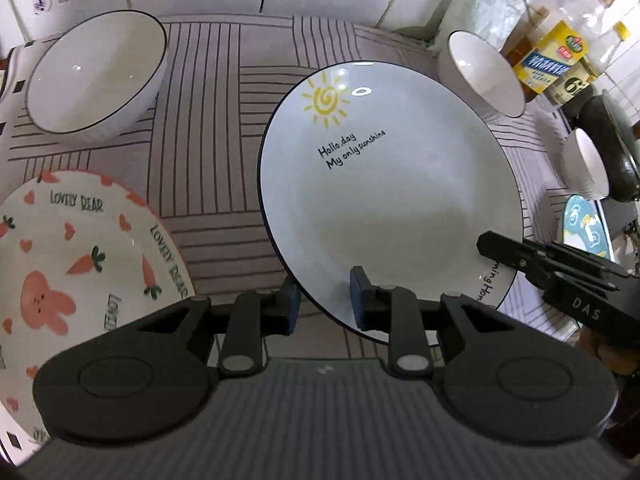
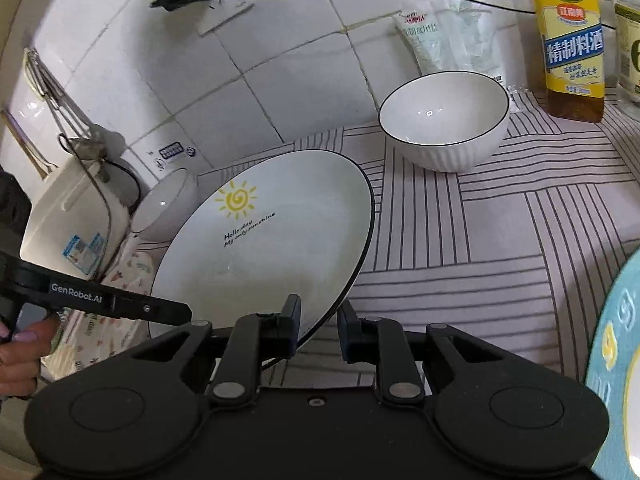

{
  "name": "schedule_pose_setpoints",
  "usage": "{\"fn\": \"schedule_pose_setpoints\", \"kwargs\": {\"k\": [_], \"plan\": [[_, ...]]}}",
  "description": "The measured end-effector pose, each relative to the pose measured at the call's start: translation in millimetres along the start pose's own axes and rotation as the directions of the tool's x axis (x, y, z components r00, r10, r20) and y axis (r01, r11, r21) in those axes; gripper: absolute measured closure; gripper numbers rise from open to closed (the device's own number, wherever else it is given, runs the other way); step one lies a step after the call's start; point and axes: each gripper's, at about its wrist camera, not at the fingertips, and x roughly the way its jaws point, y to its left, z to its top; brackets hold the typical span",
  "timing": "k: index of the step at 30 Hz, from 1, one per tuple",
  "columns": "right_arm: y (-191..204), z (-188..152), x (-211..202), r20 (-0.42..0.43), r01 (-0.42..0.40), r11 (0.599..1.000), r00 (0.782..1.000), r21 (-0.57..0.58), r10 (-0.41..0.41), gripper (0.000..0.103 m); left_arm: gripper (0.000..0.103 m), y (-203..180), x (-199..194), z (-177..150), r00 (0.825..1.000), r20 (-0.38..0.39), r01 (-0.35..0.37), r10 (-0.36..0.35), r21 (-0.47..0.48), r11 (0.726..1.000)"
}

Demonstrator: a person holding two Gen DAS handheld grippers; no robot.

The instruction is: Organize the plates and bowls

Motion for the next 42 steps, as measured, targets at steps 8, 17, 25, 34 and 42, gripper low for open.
{"fn": "schedule_pose_setpoints", "kwargs": {"k": [8,17,25,34,42], "plan": [[-10.4,10.1,21.0,-0.012,0.031,0.999,0.999,0.022,-0.031,0.079,0.078,-1.2,14.8,12.7,1.000,0.000,0.001,-0.001,0.002,1.000],[-4.5,6.8,40.5,-0.034,0.047,0.999,0.998,-0.013,-0.047,0.080,0.077,11.7,25.2,13.8,0.999,-0.038,-0.037,0.035,-0.049,0.998],[5.6,20.6,27.0,-0.103,0.094,0.995,0.990,-0.020,-0.095,0.075,0.075,1.8,20.2,19.4,0.992,-0.076,-0.105,0.099,-0.084,0.991],[-3.6,23.3,-60.0,0.016,0.091,0.996,0.996,-0.006,-0.091,0.043,0.055,-50.6,-28.7,16.5,0.987,-0.039,-0.157,0.159,0.042,0.987],[-36.3,16.0,-143.8,0.087,0.123,0.991,0.989,-0.043,-0.119,0.020,0.035,-117.4,-67.4,7.3,0.985,0.052,-0.168,0.162,0.126,0.978]]}}
